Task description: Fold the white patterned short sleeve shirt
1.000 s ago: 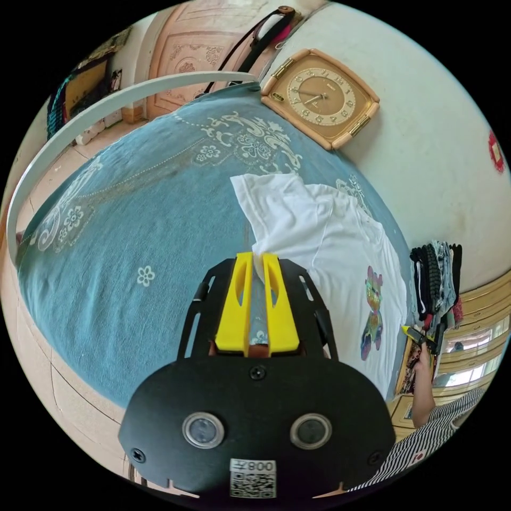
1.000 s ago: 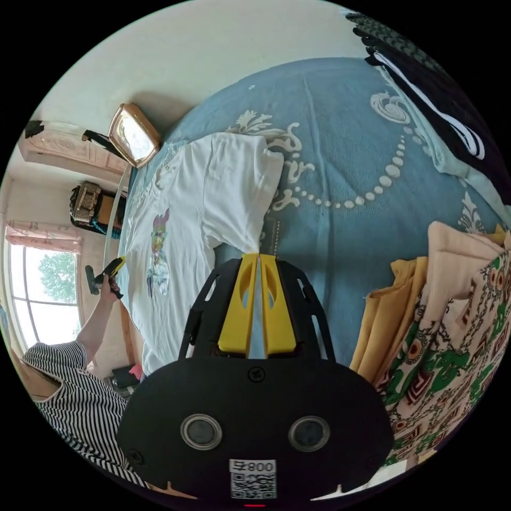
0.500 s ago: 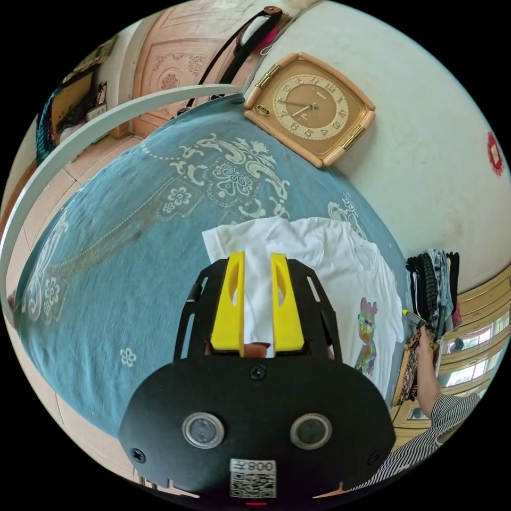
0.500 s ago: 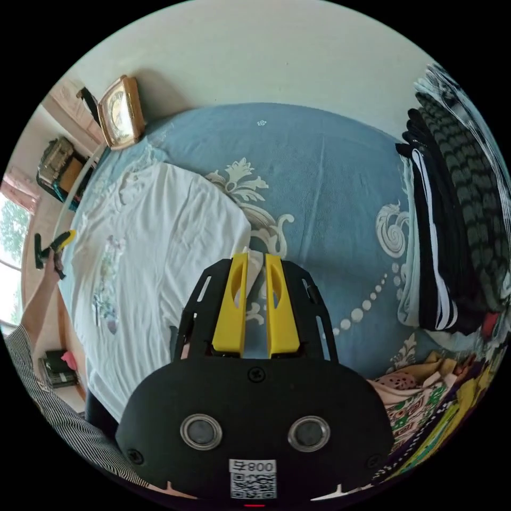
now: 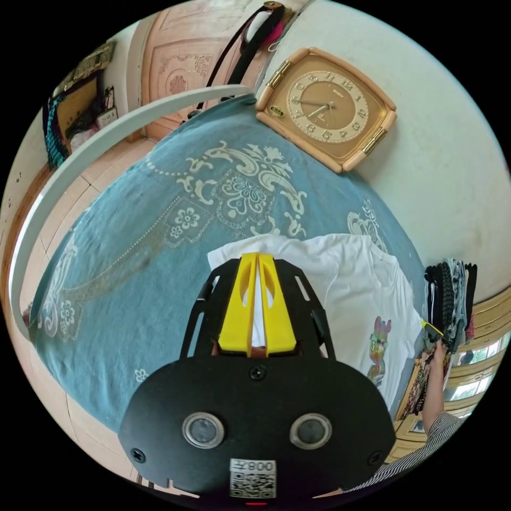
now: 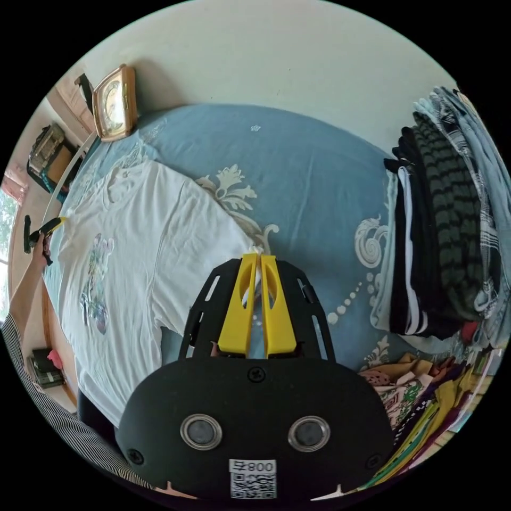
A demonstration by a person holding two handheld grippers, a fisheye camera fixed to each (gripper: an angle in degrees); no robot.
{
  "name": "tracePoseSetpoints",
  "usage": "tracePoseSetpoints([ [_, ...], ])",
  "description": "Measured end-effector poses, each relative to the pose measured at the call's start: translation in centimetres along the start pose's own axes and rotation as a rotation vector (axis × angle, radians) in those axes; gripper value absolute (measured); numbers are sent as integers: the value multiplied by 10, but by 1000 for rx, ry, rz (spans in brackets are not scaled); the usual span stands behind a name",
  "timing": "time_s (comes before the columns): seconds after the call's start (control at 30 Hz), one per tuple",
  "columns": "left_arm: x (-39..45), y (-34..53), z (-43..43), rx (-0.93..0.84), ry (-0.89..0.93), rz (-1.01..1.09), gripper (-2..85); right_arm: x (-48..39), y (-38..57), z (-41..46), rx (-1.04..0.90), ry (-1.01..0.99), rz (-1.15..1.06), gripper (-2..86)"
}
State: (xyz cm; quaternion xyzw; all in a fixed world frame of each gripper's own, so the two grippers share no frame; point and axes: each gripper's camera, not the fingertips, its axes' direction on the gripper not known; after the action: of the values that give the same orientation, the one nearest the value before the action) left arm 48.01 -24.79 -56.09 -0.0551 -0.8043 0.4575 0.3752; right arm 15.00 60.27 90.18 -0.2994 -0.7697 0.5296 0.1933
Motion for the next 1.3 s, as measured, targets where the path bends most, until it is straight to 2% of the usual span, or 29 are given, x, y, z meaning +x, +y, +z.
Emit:
tracePoseSetpoints([
  [0.13, -9, 0, -10, 33, 7, 10, 13, 18, 0, -11, 29, -16, 39, 10],
  [0.3, -16, 6, 4, -25, -30, -4, 38, 29, -2, 31, -122, -35, 73, 18],
  [0.5, -43, 47, -22, 38, 155, -15, 73, 58, 35, 15, 55, -233, 194, 51],
  [0.73, -73, 123, -22, -34, 319, -83, 91, 33, 101, 16, 82, -372, 148, 73],
  [0.83, -70, 129, -10, -78, 320, -76, 79, 24, 111, 32, 31, -393, 120, 78],
  [0.93, -61, 123, -2, -88, 241, -44, 40, 20, 113, 44, 16, -409, 136, 67],
  [1.03, -53, 118, 6, -117, 201, -17, 13, 16, 112, 55, -37, -317, 142, 44],
  [1.3, -52, 123, 4, -34, 177, -30, 5, 29, 129, 66, -41, -361, 156, 17],
])
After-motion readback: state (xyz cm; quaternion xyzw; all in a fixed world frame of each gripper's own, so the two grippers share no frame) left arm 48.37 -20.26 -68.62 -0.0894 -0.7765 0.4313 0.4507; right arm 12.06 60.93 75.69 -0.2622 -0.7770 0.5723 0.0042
